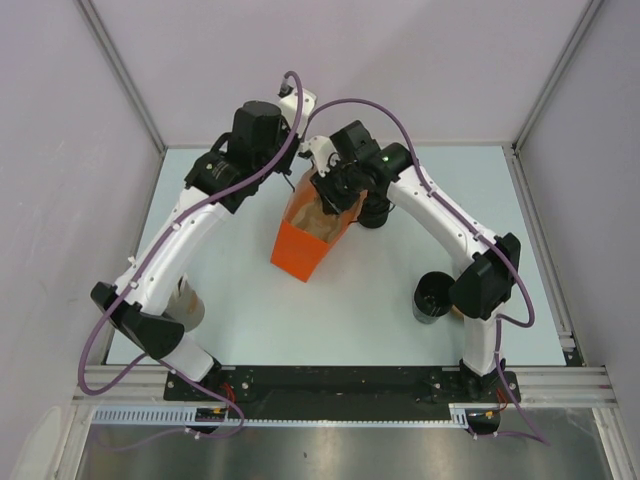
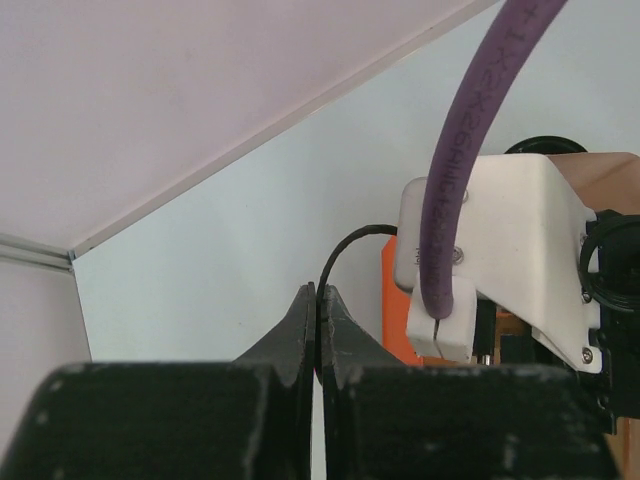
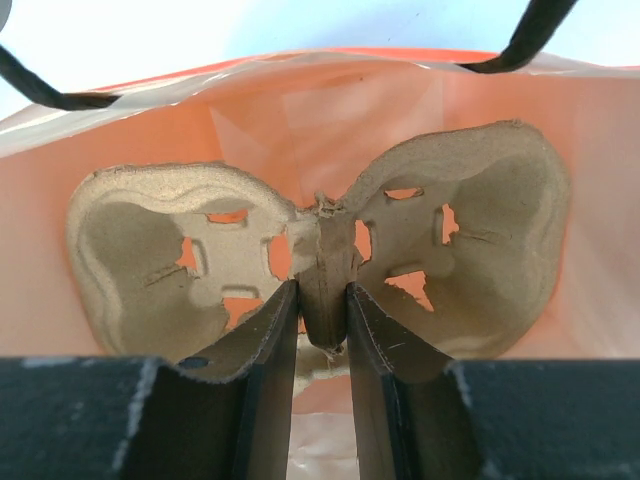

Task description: Pack the takeout coffee

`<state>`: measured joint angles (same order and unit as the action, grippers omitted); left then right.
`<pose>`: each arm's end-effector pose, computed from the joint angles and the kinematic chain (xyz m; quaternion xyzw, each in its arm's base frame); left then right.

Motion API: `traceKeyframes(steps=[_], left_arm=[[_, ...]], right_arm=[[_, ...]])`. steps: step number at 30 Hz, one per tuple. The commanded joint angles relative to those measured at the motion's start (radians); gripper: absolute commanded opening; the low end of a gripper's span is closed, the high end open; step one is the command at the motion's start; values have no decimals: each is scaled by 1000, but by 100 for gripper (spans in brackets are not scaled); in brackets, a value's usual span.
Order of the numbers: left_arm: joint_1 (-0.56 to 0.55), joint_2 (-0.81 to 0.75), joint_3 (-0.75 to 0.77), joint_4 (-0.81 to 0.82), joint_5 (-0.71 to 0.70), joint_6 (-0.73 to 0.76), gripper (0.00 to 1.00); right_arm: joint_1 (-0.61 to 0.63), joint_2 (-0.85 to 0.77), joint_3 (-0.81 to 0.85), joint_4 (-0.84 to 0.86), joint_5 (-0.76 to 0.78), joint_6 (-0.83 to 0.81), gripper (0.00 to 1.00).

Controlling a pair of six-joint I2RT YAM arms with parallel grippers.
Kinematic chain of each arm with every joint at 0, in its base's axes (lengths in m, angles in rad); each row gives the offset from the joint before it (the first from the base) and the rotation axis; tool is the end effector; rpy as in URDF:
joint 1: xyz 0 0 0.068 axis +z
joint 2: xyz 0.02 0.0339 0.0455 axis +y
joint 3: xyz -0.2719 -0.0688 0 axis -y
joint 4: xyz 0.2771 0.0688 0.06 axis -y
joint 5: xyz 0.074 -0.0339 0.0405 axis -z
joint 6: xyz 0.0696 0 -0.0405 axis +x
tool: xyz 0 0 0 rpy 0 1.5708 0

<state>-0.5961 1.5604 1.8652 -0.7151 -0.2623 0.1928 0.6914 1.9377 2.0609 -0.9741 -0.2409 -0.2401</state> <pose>0.3353 -0.2057 0.4694 0.2525 0.7930 -0.0017 0.5544 0.3580 0.3179 0.3544 -0.4551 0.8112 0.1878 0.3156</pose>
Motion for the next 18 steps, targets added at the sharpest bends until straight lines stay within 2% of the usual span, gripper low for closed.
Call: traceKeyframes(steps=[1, 10, 18], left_arm=[[-11, -37, 5, 49, -58, 13, 0], [-13, -22, -11, 63, -129, 16, 0], [-14, -10, -12, 65, -156, 14, 0]], right_arm=[[-12, -5, 2, -5, -18, 2, 29], [-18, -33, -102, 48, -35, -11, 29], [-18, -8, -81, 38, -28, 2, 30]])
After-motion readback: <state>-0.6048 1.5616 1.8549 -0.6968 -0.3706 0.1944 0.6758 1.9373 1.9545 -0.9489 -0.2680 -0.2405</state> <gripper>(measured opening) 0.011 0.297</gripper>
